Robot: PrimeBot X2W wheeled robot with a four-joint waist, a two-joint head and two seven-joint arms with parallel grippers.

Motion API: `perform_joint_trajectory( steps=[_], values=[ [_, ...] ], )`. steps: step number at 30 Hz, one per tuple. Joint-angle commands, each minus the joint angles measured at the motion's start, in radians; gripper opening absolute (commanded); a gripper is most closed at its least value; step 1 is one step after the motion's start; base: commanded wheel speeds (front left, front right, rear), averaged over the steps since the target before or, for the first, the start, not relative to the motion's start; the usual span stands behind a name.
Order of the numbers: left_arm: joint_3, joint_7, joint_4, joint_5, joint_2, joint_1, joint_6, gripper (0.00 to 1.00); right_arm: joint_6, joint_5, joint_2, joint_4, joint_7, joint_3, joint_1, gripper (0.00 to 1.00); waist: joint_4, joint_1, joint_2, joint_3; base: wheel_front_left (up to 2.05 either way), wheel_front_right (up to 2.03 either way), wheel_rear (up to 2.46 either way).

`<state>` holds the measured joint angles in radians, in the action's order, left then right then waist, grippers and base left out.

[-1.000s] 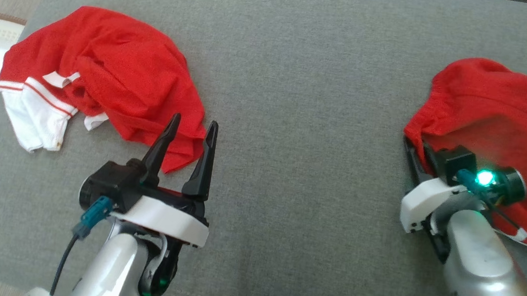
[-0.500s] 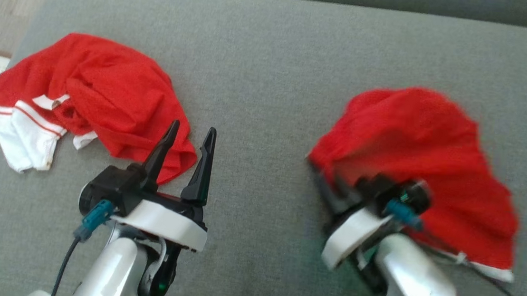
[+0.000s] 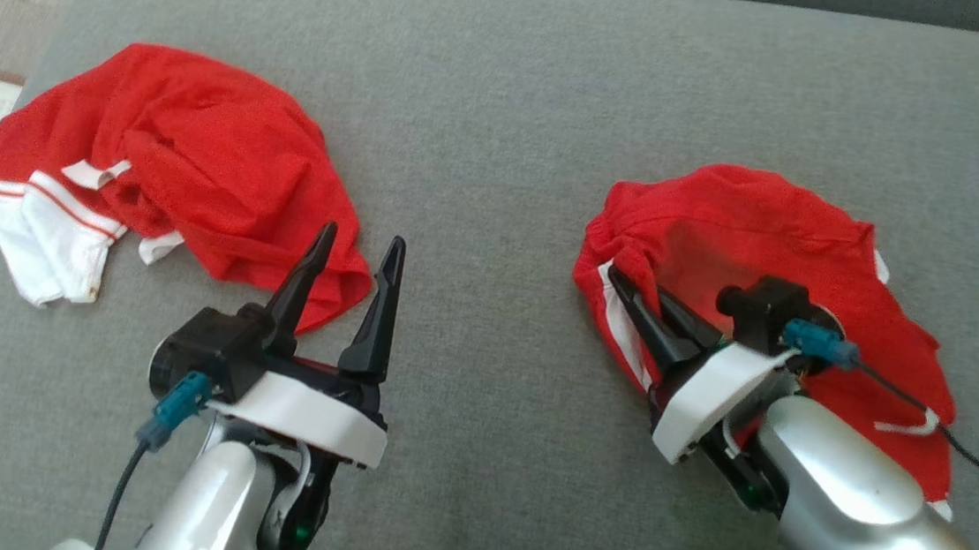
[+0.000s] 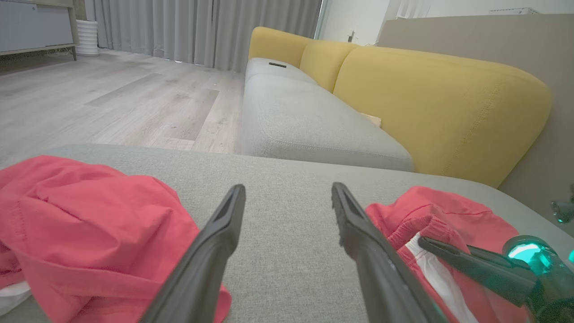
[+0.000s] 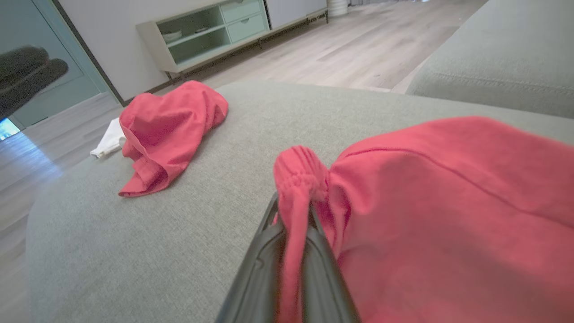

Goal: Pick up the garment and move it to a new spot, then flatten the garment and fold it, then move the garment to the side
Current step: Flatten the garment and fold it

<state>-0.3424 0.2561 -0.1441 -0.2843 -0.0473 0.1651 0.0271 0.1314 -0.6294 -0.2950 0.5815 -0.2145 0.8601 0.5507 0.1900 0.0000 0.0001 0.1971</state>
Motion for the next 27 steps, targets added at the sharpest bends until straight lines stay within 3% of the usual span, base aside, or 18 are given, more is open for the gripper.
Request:
perform_joint_trajectory(
  steps=[1, 7, 8, 9, 10, 18, 22, 27],
  values=[
    [0.027, 0.006, 0.036, -0.001, -0.003, 0.034, -0.001, 1.00, -0.001, -0.017, -0.002, -0.002, 0.006, 0.021, 0.021, 0.00, 0.010, 0.0000, -0.0001, 0.013, 0.00, 0.00, 0.00],
    [0.017, 0.006, 0.033, -0.007, -0.003, 0.047, -0.005, 1.00, -0.001, -0.089, -0.016, 0.091, 0.023, 0.068, 0.059, 0.00, 0.022, 0.0000, -0.0001, 0.029, 0.00, 0.00, 0.00],
    [0.017, 0.006, 0.033, -0.008, -0.003, 0.047, -0.005, 1.00, -0.001, -0.092, -0.018, 0.106, 0.020, 0.075, 0.065, 0.18, 0.021, 0.0000, -0.0001, 0.031, 0.00, 0.00, 0.00],
    [0.018, 0.006, 0.032, -0.008, -0.003, 0.048, -0.006, 1.00, -0.001, -0.087, -0.020, 0.120, 0.013, 0.082, 0.073, 0.95, 0.020, 0.0000, -0.0001, 0.032, 0.00, 0.00, 0.00],
    [0.020, 0.006, 0.031, -0.008, -0.003, 0.048, -0.007, 1.00, -0.001, -0.081, -0.018, 0.134, 0.005, 0.087, 0.080, 1.00, 0.017, 0.0000, -0.0001, 0.032, 0.00, 0.00, 0.00],
    [0.036, 0.006, 0.026, 0.001, -0.003, 0.047, -0.007, 1.00, -0.001, -0.028, 0.017, 0.165, -0.043, 0.073, 0.097, 1.00, -0.041, 0.0000, -0.0001, 0.018, 0.00, 0.00, 0.00],
    [0.050, 0.006, 0.024, 0.010, -0.003, 0.043, -0.002, 1.00, -0.001, -0.019, 0.020, 0.084, -0.047, 0.015, 0.070, 1.00, -0.091, 0.0000, -0.0001, 0.001, 0.00, 0.00, 0.00],
    [0.070, 0.006, 0.024, 0.026, -0.003, 0.040, 0.008, 1.00, -0.001, 0.025, 0.004, -0.047, -0.047, -0.128, -0.017, 1.00, -0.155, 0.0000, -0.0001, -0.023, 0.00, 0.00, 0.00]
  ],
)
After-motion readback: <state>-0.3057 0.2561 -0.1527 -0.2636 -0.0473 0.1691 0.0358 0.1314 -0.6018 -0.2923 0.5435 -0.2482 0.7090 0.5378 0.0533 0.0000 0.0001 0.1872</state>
